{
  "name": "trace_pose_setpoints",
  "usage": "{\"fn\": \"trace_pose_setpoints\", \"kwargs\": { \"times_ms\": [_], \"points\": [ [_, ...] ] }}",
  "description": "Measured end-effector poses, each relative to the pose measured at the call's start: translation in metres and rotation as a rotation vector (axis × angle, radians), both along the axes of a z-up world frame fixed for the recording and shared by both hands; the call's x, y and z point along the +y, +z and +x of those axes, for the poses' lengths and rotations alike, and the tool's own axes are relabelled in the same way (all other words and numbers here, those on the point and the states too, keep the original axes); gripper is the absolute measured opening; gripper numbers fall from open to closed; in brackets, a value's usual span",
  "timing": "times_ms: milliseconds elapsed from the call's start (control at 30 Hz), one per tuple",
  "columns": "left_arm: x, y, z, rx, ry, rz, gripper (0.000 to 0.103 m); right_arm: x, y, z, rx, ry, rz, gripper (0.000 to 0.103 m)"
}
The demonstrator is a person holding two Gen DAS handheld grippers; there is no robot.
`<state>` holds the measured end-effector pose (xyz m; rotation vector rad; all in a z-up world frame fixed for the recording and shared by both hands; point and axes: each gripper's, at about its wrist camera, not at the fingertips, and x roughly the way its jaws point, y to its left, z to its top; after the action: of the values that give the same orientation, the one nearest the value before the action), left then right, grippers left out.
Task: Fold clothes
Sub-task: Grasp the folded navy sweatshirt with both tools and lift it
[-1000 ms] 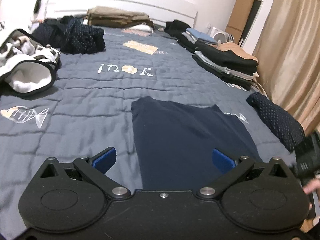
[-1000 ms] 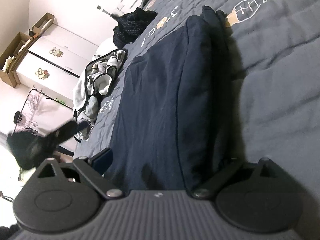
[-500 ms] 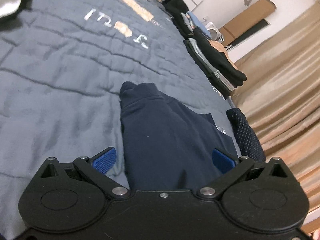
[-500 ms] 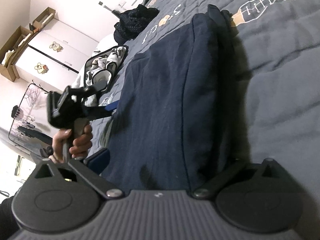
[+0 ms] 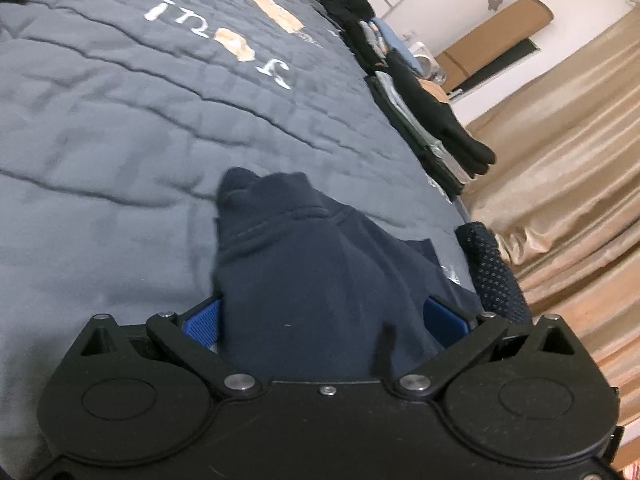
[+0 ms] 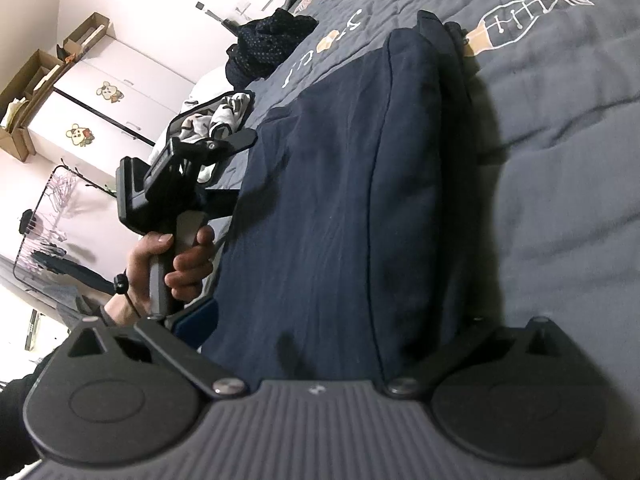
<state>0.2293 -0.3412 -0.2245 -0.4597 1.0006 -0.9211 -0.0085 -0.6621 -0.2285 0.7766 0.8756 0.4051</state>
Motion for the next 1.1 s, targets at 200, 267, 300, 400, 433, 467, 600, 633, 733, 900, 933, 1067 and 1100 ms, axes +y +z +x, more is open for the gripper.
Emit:
{"fn": "trace_pose_setpoints", "kwargs": {
  "times_ms": [200, 267, 300, 400, 433, 467, 600, 633, 733, 900, 933, 1067, 1100],
  "points": [
    [-0.008, -0.001, 0.006, 0.015, -0.064, 0.001, 0.101, 0.003, 0.0, 0.0, -0.002, -0.001, -0.009, 0.103],
    [-0.018, -0.002, 0.009, 0.002, -0.069, 0.023, 0.1, 0.004, 0.001, 0.001, 0.0, -0.002, -0.014, 0.103],
    [-0.024, -0.001, 0.009, -0.014, -0.077, 0.042, 0.1, 0.004, 0.001, 0.001, 0.001, -0.003, -0.016, 0.103],
    [-0.039, 0.003, 0.009, -0.038, -0.096, 0.07, 0.097, 0.006, 0.001, 0.0, 0.004, -0.014, -0.02, 0.103],
    [-0.041, 0.004, 0.008, -0.046, -0.1, 0.084, 0.09, 0.007, 0.002, 0.0, 0.007, -0.017, -0.022, 0.103],
    [-0.041, 0.006, 0.006, -0.056, -0.101, 0.095, 0.084, 0.007, 0.003, 0.0, 0.01, -0.02, -0.024, 0.103],
    [-0.03, 0.011, 0.0, -0.064, -0.123, 0.073, 0.027, 0.008, 0.004, 0.0, 0.025, -0.029, -0.036, 0.084],
    [-0.027, 0.012, -0.001, -0.065, -0.132, 0.063, 0.027, 0.007, 0.003, 0.001, 0.029, -0.03, -0.04, 0.071],
    [-0.029, 0.007, 0.003, -0.025, -0.131, 0.078, 0.036, 0.007, 0.003, 0.001, 0.042, -0.035, -0.05, 0.055],
    [-0.05, -0.008, 0.01, 0.002, -0.12, 0.081, 0.046, 0.01, -0.007, 0.001, 0.02, -0.055, -0.04, 0.059],
    [-0.053, -0.007, 0.008, -0.011, -0.117, 0.085, 0.041, 0.011, -0.005, 0.001, 0.022, -0.063, -0.034, 0.052],
    [-0.051, 0.006, -0.002, -0.069, -0.115, 0.093, 0.02, 0.014, 0.004, 0.001, 0.032, -0.097, -0.008, 0.02],
    [-0.05, 0.011, -0.005, -0.086, -0.112, 0.093, 0.018, 0.014, 0.006, 0.001, 0.034, -0.106, -0.001, 0.019]
  ]
}}
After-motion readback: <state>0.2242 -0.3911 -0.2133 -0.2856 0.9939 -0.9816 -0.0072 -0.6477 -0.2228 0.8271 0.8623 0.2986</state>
